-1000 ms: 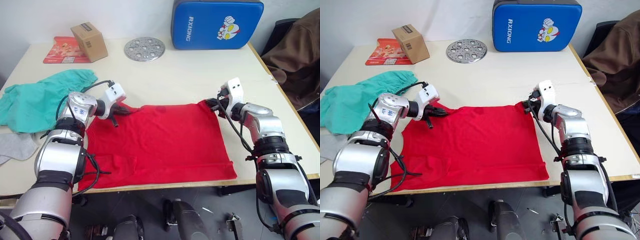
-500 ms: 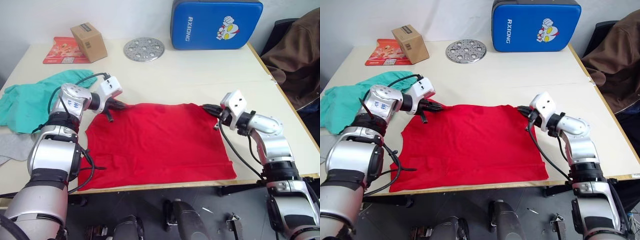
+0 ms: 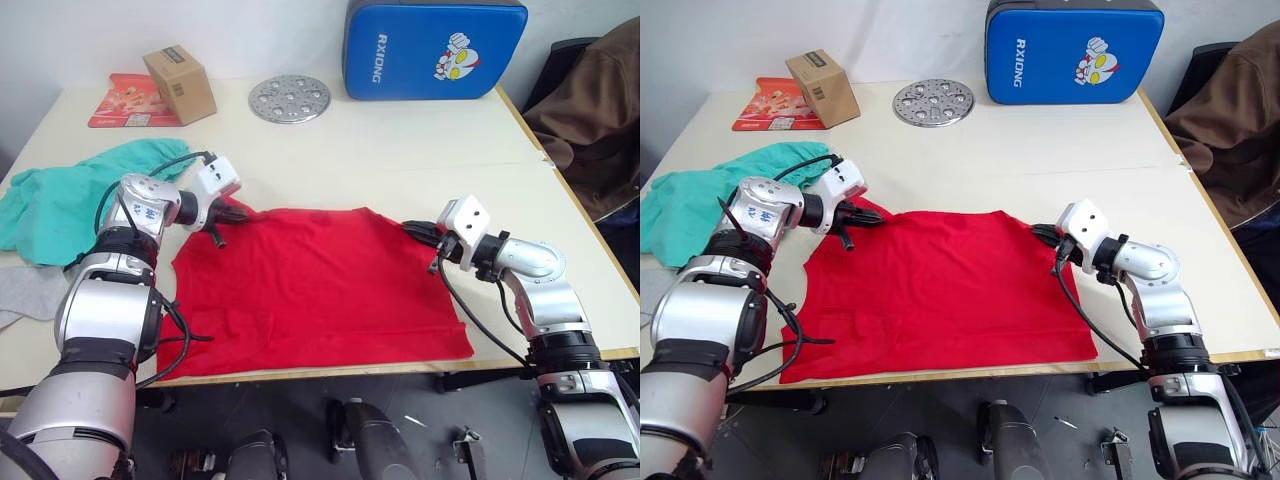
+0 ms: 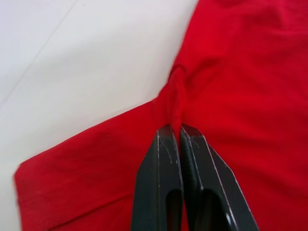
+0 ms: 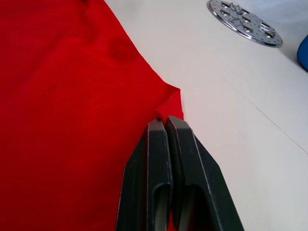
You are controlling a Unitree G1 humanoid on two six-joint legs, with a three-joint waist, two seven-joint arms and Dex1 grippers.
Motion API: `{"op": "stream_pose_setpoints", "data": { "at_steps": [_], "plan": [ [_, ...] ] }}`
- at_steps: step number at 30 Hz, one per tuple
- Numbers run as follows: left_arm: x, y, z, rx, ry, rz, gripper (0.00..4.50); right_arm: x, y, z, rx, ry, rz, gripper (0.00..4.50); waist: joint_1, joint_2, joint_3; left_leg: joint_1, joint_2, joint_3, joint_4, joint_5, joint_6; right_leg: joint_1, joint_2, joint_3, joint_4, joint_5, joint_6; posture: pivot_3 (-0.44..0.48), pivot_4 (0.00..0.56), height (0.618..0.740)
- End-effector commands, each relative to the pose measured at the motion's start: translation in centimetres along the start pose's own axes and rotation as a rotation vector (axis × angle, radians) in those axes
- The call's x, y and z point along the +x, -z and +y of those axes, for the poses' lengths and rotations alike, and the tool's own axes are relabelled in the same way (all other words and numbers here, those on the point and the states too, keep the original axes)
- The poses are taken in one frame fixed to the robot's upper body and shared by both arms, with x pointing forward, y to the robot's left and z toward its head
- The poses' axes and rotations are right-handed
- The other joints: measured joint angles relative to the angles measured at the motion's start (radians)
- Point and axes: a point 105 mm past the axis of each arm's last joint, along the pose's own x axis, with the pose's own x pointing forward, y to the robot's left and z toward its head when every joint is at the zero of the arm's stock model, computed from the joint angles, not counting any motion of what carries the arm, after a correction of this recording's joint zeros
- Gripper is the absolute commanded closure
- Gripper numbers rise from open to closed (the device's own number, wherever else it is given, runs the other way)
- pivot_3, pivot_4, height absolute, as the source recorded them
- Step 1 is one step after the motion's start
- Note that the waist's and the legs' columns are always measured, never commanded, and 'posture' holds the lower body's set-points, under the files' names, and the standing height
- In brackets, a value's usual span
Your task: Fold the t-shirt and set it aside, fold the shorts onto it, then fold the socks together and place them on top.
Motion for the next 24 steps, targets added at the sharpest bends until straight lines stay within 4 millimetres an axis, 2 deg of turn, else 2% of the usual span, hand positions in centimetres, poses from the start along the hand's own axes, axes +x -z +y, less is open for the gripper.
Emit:
{"op": "stream_pose_setpoints", "data": {
  "at_steps": [1,8,10,17,24],
  "plan": [
    [-1.2,-1.3,0.1,0.038,0.026,-0.033,4.48,-0.8,-0.7,0.8,-0.093,-0.066,-0.010,4.50,0.002,0.000,0.000,0.000,0.000,0.000,0.000,0.000,0.000,0.000,0.000,0.000,0.000,0.000,0.000,0.000,0.150,0.740],
    [-1.8,0.0,-0.9,0.057,0.089,0.063,4.48,-2.1,1.1,2.8,-0.195,-0.193,0.050,4.50,-0.001,0.000,0.000,0.001,0.000,0.000,0.000,0.000,-0.001,0.000,0.001,0.001,0.001,0.000,0.000,0.000,0.150,0.740],
    [-1.6,0.6,-1.6,0.057,0.123,0.087,4.48,-2.2,1.7,3.1,-0.205,-0.210,0.071,4.50,-0.001,0.000,0.000,0.001,0.000,0.000,0.000,0.000,-0.001,0.001,0.001,0.001,0.001,0.000,0.000,0.000,0.150,0.740],
    [-0.6,2.2,-4.0,-0.004,0.161,0.114,4.48,-2.6,3.1,3.3,-0.184,-0.212,0.128,4.50,0.003,0.000,0.000,0.001,0.000,0.000,0.001,0.000,-0.001,0.001,0.001,0.002,0.001,0.000,0.000,0.000,0.150,0.740],
    [-0.7,2.1,-5.1,-0.065,0.166,0.079,4.48,-3.0,3.4,3.2,-0.162,-0.195,0.137,4.50,0.013,0.000,0.000,0.002,0.000,0.000,0.001,0.000,-0.001,0.002,0.001,0.003,0.001,0.000,0.000,0.000,0.150,0.740]
  ]
}}
